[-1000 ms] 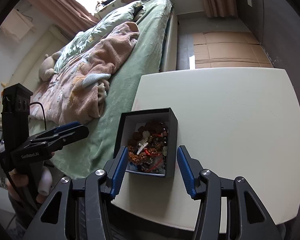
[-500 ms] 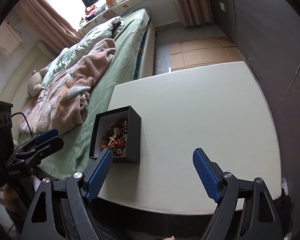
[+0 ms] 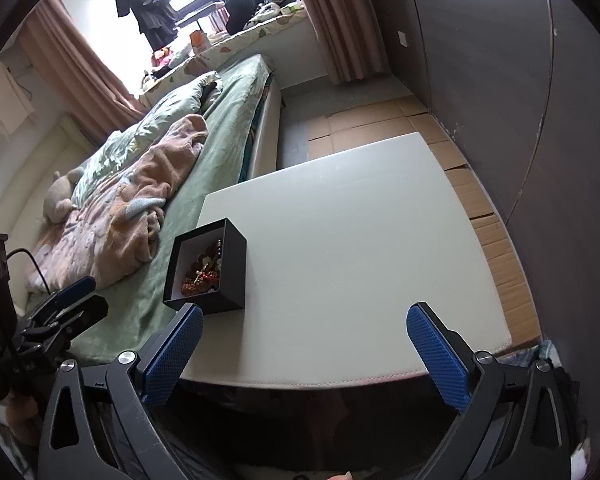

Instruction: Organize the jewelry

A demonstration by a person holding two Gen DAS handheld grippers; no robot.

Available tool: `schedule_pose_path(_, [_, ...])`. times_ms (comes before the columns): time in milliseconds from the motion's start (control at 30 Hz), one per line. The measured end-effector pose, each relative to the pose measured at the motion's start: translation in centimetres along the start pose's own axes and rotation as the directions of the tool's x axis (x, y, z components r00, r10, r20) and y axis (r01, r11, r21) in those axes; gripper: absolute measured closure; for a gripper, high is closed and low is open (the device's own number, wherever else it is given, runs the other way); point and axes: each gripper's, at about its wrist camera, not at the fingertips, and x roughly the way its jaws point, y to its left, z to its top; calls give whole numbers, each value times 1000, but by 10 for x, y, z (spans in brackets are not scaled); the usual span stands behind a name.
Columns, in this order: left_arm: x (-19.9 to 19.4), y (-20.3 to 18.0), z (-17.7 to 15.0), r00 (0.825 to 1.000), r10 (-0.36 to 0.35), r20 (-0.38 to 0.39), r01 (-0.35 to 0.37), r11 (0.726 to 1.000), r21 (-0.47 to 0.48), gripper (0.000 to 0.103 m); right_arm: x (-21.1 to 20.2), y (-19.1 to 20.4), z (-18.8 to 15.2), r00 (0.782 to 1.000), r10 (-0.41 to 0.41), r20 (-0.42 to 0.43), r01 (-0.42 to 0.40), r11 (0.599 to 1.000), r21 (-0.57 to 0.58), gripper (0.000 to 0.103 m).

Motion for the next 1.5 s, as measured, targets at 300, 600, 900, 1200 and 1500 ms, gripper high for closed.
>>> schedule_pose_path(300, [-45,-23,-25,997,19,78,-22,999,32,0,-46,8,-30,996,-38,77,40,999,-25,1])
schedule_pose_path(600, [-90,-39,-57,985,44,168,-53,997,52,0,-92,15,-72,983,-58,174,67,997,-46,1])
schedule_pose_path(900, [-116,-46,-81,977,44,209,-59,996,67,0,-121,12,-108,972,-16,235,23,999,-28,1])
schedule_pose_path(1200, [-133,-47,-87,968,34,249,-52,997,66,0,-131,14,-117,966,-22,259,29,999,-23,1])
schedule_pose_path(1500, [-140,-45,-93,963,58,263,-75,996,57,0,-136,21,-122,960,-20,280,29,999,-28,1])
